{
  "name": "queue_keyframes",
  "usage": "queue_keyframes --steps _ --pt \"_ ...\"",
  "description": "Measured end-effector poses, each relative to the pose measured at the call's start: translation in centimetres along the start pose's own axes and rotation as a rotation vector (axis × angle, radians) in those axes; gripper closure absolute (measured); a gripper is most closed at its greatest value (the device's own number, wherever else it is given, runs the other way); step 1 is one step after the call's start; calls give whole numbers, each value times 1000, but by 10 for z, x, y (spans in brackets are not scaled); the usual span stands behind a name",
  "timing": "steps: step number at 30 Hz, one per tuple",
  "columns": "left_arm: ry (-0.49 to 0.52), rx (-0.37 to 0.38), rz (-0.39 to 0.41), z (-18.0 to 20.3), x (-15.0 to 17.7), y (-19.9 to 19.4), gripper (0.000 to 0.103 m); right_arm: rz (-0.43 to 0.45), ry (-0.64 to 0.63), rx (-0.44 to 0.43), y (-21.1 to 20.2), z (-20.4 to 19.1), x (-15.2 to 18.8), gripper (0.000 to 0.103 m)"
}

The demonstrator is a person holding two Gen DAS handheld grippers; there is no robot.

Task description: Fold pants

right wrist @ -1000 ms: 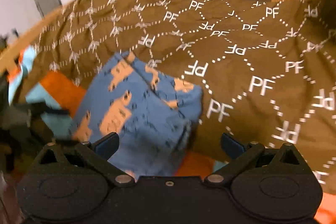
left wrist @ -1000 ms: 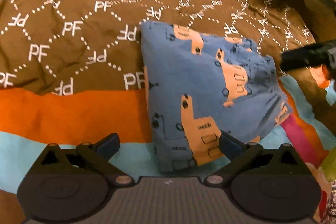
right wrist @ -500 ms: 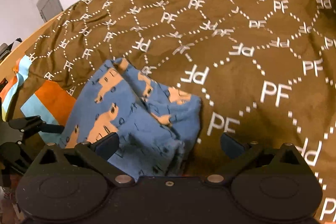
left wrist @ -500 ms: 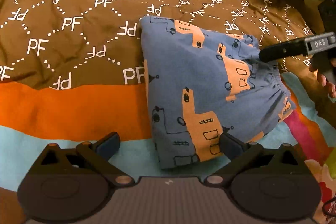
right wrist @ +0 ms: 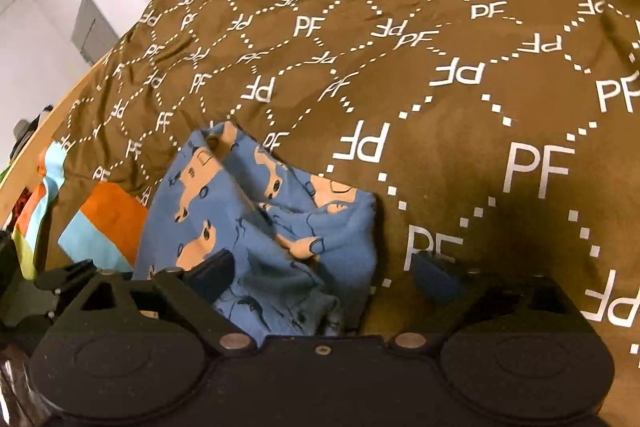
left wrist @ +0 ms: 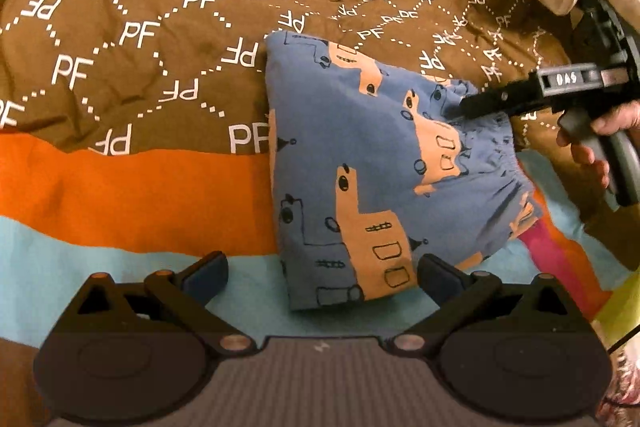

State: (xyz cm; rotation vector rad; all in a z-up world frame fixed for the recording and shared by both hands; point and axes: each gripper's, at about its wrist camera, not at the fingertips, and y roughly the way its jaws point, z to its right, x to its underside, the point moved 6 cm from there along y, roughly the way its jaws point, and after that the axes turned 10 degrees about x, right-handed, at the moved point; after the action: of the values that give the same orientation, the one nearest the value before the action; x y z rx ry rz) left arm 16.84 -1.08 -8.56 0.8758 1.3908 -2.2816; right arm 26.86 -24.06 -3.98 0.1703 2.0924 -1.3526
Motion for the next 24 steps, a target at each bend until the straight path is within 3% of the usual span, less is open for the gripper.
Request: queue_keyframes --steps 7,11,15,18,24 --pt "5 -20 -23 1 -1 4 0 2 -9 57 1 2 -1 31" --pt "-13 -25 -23 2 -1 4 0 -2 -23 41 2 -7 -2 59" --pt "-23 -19 -37 2 -2 3 1 -5 -1 40 2 -8 -3 65" --pt "-50 -29 -27 -1 -2 -1 8 0 48 24 -1 -3 -3 69" --pt "-97 -8 -20 0 -1 -5 23 5 25 39 -2 -7 -2 70"
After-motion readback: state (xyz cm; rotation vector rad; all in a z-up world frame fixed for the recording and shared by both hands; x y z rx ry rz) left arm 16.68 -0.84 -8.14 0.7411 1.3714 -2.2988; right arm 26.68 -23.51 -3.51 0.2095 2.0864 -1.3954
